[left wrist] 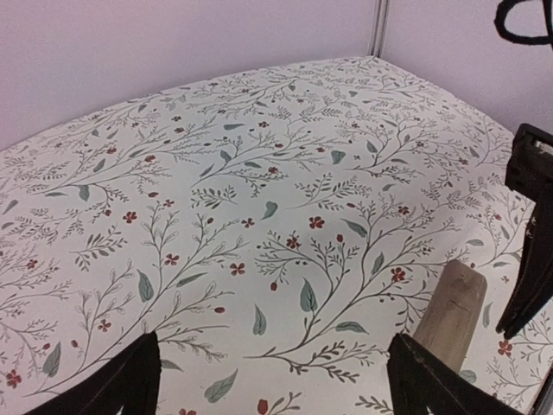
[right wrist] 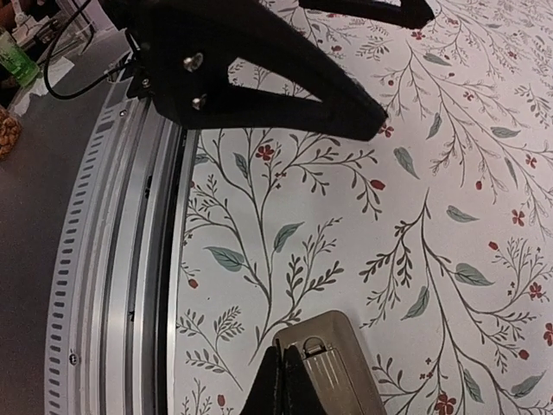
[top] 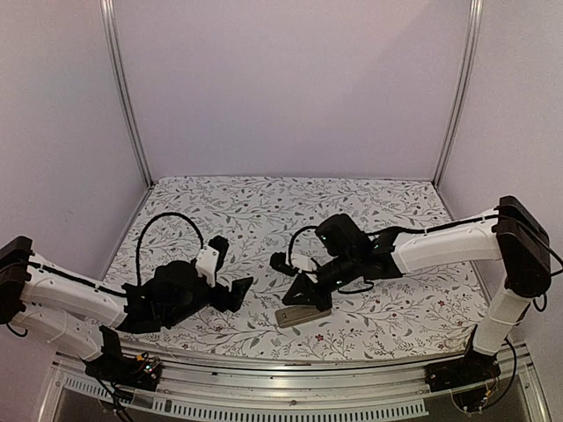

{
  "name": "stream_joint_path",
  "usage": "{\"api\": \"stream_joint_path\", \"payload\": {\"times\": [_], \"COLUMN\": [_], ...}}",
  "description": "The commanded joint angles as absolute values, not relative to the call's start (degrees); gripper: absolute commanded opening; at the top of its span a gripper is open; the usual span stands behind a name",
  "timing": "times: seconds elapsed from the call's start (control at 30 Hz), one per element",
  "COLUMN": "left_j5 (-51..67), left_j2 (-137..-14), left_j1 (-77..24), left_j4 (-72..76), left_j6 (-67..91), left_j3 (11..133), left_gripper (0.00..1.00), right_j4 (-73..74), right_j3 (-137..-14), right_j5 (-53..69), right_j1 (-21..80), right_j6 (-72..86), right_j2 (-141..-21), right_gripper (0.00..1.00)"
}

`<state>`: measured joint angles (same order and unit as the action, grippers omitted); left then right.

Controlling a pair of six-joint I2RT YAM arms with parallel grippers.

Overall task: Load the batteries into the remote control
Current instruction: Press the battery cover onto the remote control.

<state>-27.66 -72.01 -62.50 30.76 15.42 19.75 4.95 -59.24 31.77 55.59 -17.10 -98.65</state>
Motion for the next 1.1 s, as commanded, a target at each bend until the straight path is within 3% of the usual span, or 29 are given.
{"api": "stream_joint_path", "payload": {"times": [0.0,0.43,0.8,1.07], "left_j5": [-31.25,-30.54,-31.33,-31.38], "left_j2": [-71.88,-73.58,-73.49,-72.97], "left_j1": [-62.65,-62.95,-62.94,-63.01], "left_j4": [26.63,27.18,26.94,26.63], "left_j6": [17.92,15.43,14.04,13.44], "left_j3": [19.03,19.78,19.83,19.95], "left_gripper": [0.91,0.91,0.91,0.91], "right_j4": [6.67,9.32,8.71,16.47], "right_j3": [-58.57,-61.91,-55.21,-68.40], "right_j5": [28.57,26.59,21.64,23.79], "right_j1": [55.11,55.11,54.69,54.67], "right_j6": [-11.52,-12.01,-11.66,-16.07], "right_j2": [-102.60,-107.95,-112.09,-105.57], "right_gripper": [0.00,0.00,0.00,0.00]}}
